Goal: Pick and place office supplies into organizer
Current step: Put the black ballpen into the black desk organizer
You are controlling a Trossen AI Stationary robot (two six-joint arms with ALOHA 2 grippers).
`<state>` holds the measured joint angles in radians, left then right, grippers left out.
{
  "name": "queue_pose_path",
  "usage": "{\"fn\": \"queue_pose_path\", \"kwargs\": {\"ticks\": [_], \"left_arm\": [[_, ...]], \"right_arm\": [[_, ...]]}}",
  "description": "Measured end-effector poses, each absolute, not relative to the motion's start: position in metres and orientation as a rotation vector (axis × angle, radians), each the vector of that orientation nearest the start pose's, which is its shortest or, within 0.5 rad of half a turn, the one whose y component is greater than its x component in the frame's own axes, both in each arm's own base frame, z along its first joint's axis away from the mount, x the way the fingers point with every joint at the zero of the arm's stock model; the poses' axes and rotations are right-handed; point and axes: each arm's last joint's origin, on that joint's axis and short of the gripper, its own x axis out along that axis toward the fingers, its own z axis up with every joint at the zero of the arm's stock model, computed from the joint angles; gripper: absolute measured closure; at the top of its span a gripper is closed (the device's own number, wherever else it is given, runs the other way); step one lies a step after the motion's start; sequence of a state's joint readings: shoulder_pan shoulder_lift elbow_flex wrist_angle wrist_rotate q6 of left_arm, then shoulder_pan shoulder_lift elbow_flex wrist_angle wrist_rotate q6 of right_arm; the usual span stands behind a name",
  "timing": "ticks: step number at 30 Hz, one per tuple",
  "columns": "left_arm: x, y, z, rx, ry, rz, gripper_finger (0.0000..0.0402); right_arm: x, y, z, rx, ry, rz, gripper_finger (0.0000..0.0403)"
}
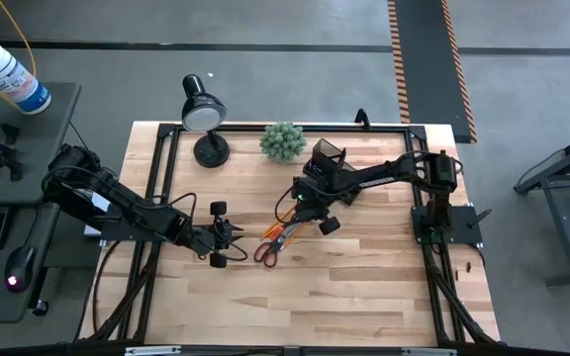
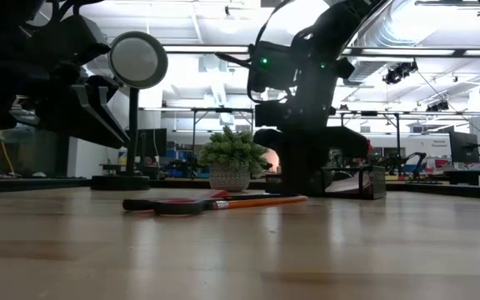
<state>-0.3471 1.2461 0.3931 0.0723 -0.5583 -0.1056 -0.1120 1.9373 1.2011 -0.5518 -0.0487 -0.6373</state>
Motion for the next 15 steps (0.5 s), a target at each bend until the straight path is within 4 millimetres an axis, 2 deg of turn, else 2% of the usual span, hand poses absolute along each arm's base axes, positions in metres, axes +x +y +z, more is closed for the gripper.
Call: {"fn": "queue_pose_path", "kwargs": {"ticks": [4, 15], "left_arm": [[0.2005, -0.0562, 0.1437, 0.241, 0.690, 0.236, 0.0334], [0.2005, -0.0562, 0.1437, 0.241, 0.690, 0.237, 0.0334]], "right_arm": [[0.3608, -0.0384, 0.1375, -0.432, 1.248, 0.362, 0.0400], [0.3650, -0.0323, 0.1426, -0.434, 1.275, 0.343, 0.0402]]}}
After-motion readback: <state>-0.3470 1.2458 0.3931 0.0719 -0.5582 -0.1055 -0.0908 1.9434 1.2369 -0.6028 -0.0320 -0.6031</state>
